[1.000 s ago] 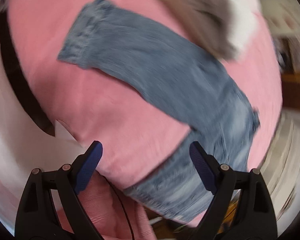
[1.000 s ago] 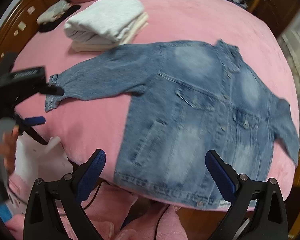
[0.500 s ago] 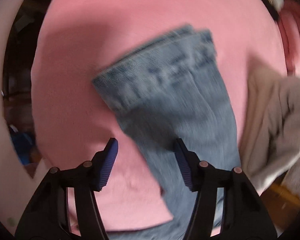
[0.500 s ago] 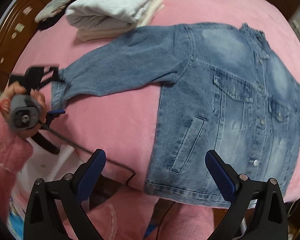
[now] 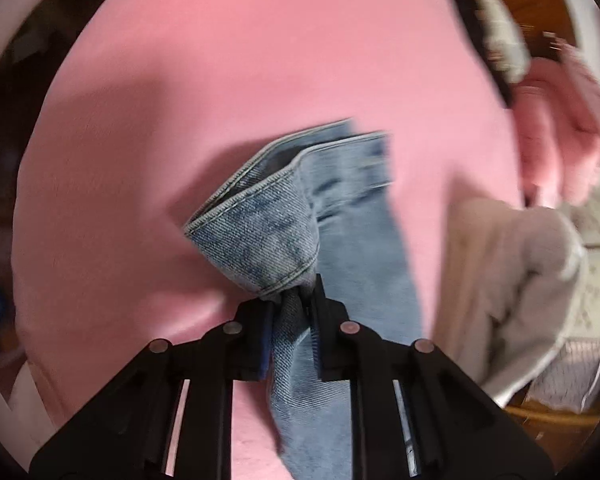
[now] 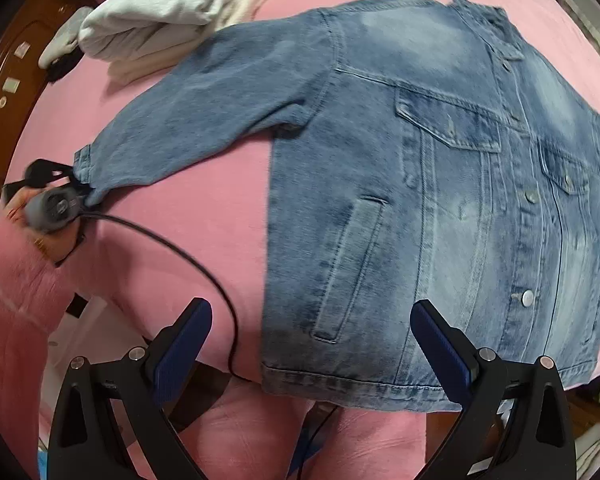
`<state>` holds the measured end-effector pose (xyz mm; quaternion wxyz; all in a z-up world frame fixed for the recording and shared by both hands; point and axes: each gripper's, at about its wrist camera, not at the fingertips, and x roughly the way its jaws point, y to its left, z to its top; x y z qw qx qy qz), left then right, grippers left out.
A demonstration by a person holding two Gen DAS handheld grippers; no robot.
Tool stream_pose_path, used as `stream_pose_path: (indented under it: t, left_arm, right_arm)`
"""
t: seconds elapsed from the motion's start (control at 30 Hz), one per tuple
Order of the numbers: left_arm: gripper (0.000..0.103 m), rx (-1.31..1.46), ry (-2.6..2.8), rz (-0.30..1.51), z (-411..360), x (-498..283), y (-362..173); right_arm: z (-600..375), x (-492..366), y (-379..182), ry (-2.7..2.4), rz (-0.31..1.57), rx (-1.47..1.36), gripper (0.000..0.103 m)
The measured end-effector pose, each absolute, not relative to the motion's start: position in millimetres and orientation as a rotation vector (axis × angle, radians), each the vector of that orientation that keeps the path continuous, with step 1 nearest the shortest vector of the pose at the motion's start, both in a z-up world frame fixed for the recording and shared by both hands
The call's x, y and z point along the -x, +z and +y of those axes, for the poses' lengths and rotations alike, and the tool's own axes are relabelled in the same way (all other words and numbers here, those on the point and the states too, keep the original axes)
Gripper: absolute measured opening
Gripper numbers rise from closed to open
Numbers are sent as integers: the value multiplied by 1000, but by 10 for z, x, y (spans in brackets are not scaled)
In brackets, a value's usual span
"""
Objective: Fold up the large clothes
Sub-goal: 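Grasp the cuff of the sleeve nearest the left tool, then fold the held sleeve across the jacket front with the left tool, release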
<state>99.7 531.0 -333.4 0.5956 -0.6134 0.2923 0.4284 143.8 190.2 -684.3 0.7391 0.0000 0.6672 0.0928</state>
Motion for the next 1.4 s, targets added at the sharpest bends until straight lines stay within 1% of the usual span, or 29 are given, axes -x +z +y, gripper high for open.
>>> stream_pose_path:
  t: [0.13,0.2,0.33,0.5,0.57,0.67,0.73,0.83,0.93,1.0,1.17,1.23,1.3,1.37,1.4]
  left_arm:
    - [12,1307,909,558,5254,-1165,-2973]
    - [12,1250,861,503,5140,-1253,-2707]
    - [12,1153,767,457,4813,-1359,-2102]
    - [12,917,612,398,4037,-1531,-1279]
    - [12,808,544,389,3599,-1647,-1015]
    - [12,642,434,397,2861,-1894,-764]
    - [12,562,377,438,2380,-2132,-658]
    - [12,480,296,520,1721,-2499,-754]
    - [12,370,255,572,1130,-2702,-1030]
    - [12,316,236,606,865,-2846,-1296]
    - [12,216,162,731,287,-3131,-2076]
    - [12,123,126,829,113,-3281,-2411]
    - [13,94,62,941,-18,-3344,-2715]
    - [18,93,28,1032,7,-3363,-2959]
    - [27,100,-9,1095,-19,-3402,-3085]
  right_arm:
    - [1767,-1418,-6859,197,1472,-15,101]
    - [1641,-1432,-6843,210,1461,-16,101]
    - [1432,-1508,-6724,246,1434,-17,101]
    - [860,-1614,-6440,290,1346,-104,101]
    - [591,-1649,-6362,284,1328,-139,101]
    - [130,-1723,-6250,257,1296,-194,101]
    - [-165,-1774,-6201,229,1275,-222,101]
    - [-607,-1841,-6132,158,1227,-225,101]
    - [-1017,-1906,-6040,86,1170,-217,101]
    - [-1314,-1957,-5982,50,1137,-222,101]
    - [-1893,-2017,-6120,-52,1127,-222,101]
    - [-2094,-2021,-6174,-88,1135,-240,101]
    - [-2182,-2008,-6308,-112,1156,-248,101]
    - [-2237,-2032,-6434,-123,1172,-253,101]
    - [-2257,-2073,-6481,-121,1180,-251,101]
